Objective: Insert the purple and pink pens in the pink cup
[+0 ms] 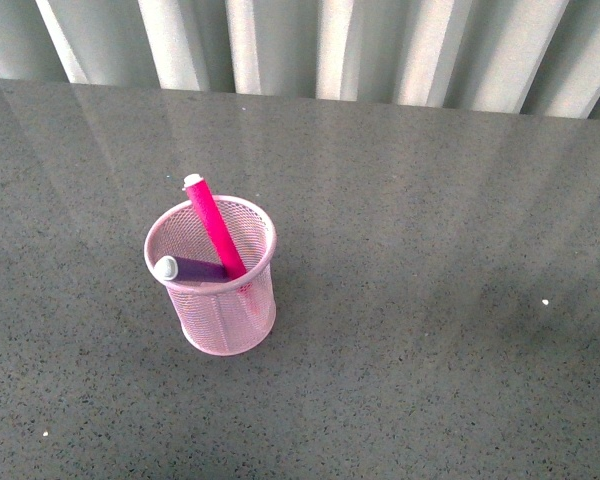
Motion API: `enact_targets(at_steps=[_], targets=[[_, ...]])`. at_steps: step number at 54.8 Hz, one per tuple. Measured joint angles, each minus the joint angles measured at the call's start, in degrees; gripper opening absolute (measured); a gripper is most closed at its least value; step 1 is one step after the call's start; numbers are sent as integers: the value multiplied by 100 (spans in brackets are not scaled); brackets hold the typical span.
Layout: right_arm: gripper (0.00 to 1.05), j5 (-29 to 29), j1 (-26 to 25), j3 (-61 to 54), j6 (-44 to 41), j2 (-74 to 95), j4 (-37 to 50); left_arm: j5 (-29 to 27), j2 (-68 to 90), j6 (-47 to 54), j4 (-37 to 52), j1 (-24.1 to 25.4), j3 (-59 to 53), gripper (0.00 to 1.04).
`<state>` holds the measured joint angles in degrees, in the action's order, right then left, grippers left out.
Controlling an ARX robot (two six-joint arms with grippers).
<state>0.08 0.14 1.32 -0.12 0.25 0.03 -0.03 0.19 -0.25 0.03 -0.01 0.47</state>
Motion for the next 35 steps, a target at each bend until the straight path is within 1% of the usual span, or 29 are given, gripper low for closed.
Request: enact_targets(at_steps=[35], targets=[[98, 0, 0, 2, 0, 0, 0, 0, 0, 0, 0, 0, 0, 98]])
